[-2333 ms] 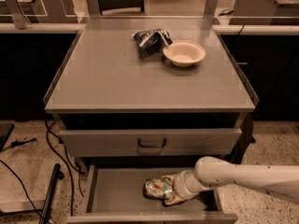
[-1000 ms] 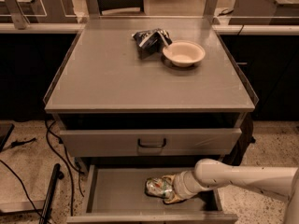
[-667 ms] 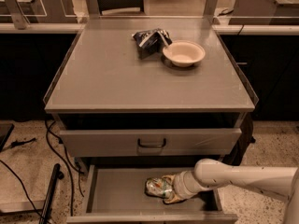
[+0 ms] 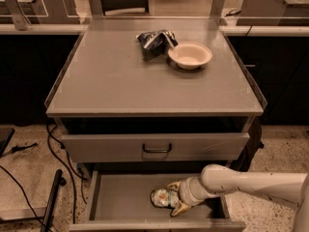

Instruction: Place 7up can into middle drawer

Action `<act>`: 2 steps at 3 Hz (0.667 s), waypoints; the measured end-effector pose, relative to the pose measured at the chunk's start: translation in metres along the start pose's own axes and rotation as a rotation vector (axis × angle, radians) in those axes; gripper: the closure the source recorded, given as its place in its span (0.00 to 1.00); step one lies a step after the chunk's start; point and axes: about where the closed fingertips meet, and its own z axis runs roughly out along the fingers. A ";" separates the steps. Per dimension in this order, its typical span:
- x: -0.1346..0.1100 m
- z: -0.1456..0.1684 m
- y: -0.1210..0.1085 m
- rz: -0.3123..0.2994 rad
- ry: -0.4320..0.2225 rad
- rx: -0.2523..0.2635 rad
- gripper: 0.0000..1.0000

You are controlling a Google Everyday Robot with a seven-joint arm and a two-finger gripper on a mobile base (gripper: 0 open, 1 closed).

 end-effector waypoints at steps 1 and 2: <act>0.000 0.000 0.000 0.000 0.000 0.000 0.00; 0.000 0.000 0.000 0.000 0.000 0.000 0.00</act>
Offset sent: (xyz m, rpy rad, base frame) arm 0.0000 0.0000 0.0000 0.0000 0.0000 0.0000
